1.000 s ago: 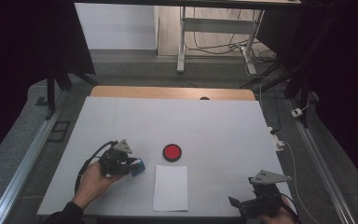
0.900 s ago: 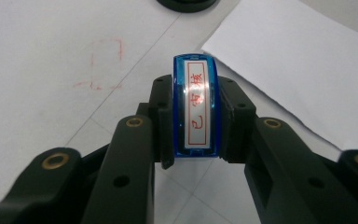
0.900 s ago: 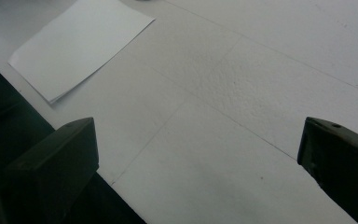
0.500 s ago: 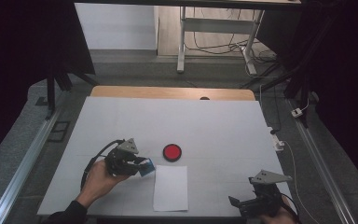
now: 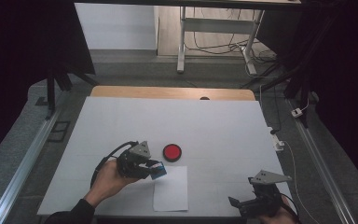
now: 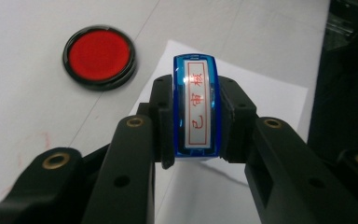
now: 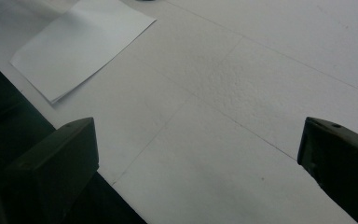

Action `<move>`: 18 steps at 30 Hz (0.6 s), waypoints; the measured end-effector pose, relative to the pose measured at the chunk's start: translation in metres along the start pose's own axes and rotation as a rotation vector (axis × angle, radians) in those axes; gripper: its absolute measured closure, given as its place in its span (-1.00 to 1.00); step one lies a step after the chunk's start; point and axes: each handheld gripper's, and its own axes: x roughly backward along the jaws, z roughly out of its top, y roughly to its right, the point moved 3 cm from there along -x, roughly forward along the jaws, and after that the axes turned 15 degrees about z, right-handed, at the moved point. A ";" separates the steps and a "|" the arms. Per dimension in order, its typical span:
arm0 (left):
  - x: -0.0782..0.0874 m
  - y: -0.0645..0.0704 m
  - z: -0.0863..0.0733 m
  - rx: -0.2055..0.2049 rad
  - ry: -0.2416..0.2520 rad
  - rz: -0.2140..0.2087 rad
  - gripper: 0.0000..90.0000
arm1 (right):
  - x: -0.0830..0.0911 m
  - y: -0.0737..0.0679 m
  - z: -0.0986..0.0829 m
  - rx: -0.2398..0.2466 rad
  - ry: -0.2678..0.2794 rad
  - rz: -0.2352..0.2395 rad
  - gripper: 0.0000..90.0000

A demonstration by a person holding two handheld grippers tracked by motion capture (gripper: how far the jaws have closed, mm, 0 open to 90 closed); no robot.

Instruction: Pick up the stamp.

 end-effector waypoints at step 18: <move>0.004 0.016 0.026 -0.042 0.091 -0.080 0.56 | 0.000 0.000 0.000 0.001 0.003 0.014 -1.00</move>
